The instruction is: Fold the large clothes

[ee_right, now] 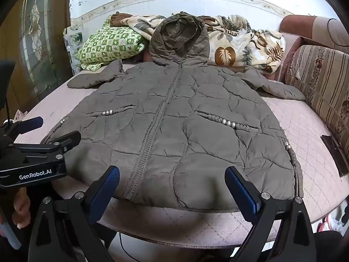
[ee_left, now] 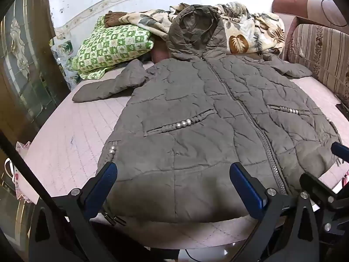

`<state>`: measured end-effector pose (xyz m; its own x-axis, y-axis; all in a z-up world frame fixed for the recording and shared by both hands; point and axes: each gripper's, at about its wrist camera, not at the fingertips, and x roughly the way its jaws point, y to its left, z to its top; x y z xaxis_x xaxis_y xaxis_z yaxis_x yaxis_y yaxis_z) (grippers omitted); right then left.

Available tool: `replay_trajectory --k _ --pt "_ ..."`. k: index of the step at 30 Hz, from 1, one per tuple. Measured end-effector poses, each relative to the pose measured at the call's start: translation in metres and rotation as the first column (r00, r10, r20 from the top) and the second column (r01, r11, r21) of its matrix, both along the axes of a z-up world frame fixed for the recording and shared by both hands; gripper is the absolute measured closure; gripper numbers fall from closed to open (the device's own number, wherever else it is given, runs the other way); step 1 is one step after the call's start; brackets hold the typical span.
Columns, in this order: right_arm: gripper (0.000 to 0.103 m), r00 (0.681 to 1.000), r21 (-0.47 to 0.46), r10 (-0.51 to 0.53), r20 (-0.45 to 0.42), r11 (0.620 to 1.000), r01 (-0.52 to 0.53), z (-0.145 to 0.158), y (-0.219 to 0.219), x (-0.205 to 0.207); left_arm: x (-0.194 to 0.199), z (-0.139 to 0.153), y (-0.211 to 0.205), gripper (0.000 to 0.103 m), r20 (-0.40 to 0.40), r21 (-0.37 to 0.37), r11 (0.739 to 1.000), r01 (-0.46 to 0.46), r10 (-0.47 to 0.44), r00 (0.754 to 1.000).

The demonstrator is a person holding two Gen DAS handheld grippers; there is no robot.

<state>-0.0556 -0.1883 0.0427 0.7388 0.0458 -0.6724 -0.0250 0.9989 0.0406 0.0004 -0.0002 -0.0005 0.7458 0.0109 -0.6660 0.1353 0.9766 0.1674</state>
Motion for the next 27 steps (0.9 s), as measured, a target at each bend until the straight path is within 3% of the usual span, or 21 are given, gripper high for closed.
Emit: replay_trajectory --k 8,15,27 --pt "0.004 1.000 0.003 -0.001 -0.002 1.000 0.001 0.000 -0.002 0.000 0.003 -0.008 0.007 0.000 -0.045 -0.022 1.000 -0.007 0.006 0.999" --pt "0.004 1.000 -0.009 -0.014 -0.004 1.000 0.014 -0.002 -0.012 0.001 0.001 -0.014 -0.001 0.000 -0.039 -0.001 1.000 0.018 -0.018 0.999" --pt "0.004 0.997 -0.081 -0.073 -0.028 0.994 0.070 -0.008 -0.007 0.011 0.009 -0.018 0.002 0.000 -0.056 -0.027 1.000 -0.003 0.001 0.998"
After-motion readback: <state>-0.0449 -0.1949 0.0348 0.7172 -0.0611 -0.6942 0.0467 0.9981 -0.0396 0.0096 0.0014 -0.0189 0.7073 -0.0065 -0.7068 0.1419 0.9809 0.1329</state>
